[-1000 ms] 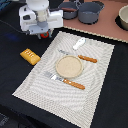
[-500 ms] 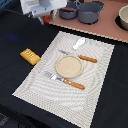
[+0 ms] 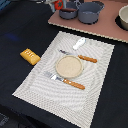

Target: Interact with the objects in diverse but meaningful ways.

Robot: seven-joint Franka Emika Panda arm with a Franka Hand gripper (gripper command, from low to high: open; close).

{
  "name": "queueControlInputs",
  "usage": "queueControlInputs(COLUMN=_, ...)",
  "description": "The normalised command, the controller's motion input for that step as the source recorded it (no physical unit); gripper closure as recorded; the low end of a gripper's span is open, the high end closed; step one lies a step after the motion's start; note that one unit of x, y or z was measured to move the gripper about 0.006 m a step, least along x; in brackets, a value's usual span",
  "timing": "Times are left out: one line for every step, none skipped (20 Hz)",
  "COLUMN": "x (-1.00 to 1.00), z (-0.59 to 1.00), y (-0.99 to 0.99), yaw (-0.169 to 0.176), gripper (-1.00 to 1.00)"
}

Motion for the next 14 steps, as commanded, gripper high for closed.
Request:
queueControlInputs(x=0.69, z=0.4, y=0.65, yaw=0.0, gripper=1.0)
queueControlInputs(x=0.69, z=0.29, y=0.67, yaw=0.0, gripper=1.0)
queueControlInputs(x=0.66, z=0.13, y=0.67, yaw=0.0, gripper=1.0)
queueControlInputs(x=0.51, z=0.0, y=0.59, yaw=0.0, gripper=1.0)
queueControlInputs(x=0.44, z=-0.01, y=0.47, yaw=0.0, gripper=1.0)
queueControlInputs(x=0.42, z=-0.05, y=0.48, yaw=0.0, gripper=1.0)
queueControlInputs(x=0.36, z=-0.11, y=0.47, yaw=0.0, gripper=1.0)
queueControlInputs(x=0.29, z=-0.18, y=0.42, yaw=0.004, gripper=1.0)
queueControlInputs(x=0.22, z=-0.22, y=0.38, yaw=0.007, gripper=1.0)
queueControlInputs(x=0.15, z=-0.24, y=0.35, yaw=0.012, gripper=1.0)
queueControlInputs(x=0.09, z=-0.24, y=0.31, yaw=0.015, gripper=1.0)
queueControlInputs(x=0.0, z=-0.22, y=0.26, yaw=0.005, gripper=1.0)
queueControlInputs(x=-0.13, z=-0.13, y=0.22, yaw=0.0, gripper=1.0)
queueControlInputs(x=-0.33, z=-0.01, y=0.2, yaw=0.0, gripper=1.0)
